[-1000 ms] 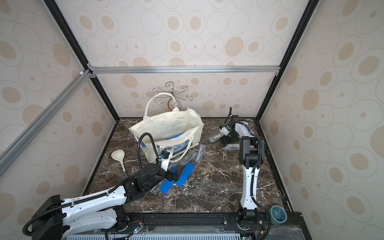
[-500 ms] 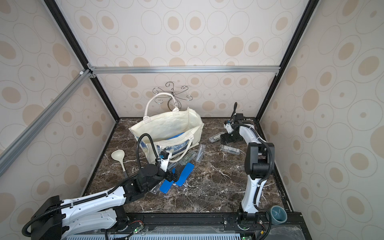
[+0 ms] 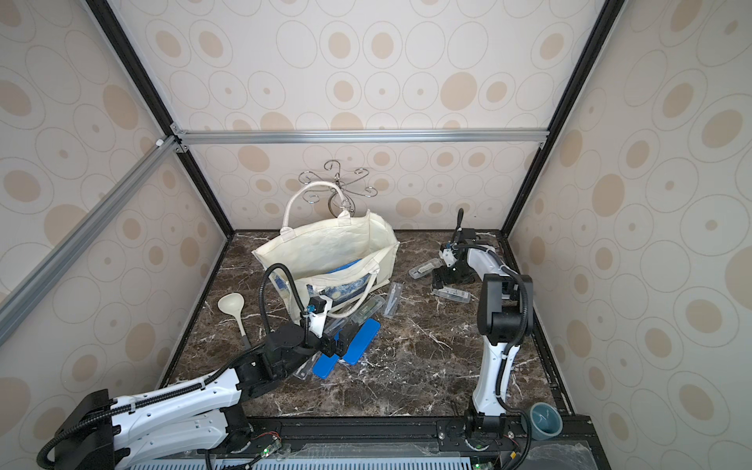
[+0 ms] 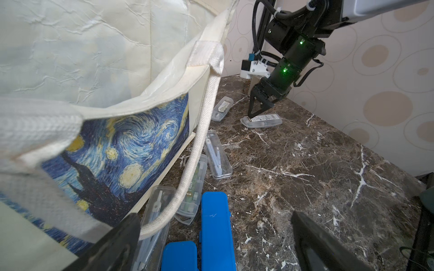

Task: Put the compass set into the canvas bag
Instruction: Pick up the compass set at the center of the board.

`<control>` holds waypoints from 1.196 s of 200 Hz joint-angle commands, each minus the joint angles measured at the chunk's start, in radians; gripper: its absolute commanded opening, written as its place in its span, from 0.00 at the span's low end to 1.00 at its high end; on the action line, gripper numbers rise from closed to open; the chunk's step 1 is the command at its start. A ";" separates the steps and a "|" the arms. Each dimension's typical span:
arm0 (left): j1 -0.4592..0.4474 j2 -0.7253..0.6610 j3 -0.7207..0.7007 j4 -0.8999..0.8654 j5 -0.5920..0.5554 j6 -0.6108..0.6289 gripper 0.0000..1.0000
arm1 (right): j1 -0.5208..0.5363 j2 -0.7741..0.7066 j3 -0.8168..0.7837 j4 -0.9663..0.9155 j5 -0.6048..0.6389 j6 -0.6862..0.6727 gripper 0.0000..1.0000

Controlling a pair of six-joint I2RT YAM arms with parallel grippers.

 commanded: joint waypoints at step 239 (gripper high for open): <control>0.006 -0.018 -0.003 0.012 -0.018 0.028 1.00 | 0.163 -0.124 -0.317 0.074 0.304 0.259 0.72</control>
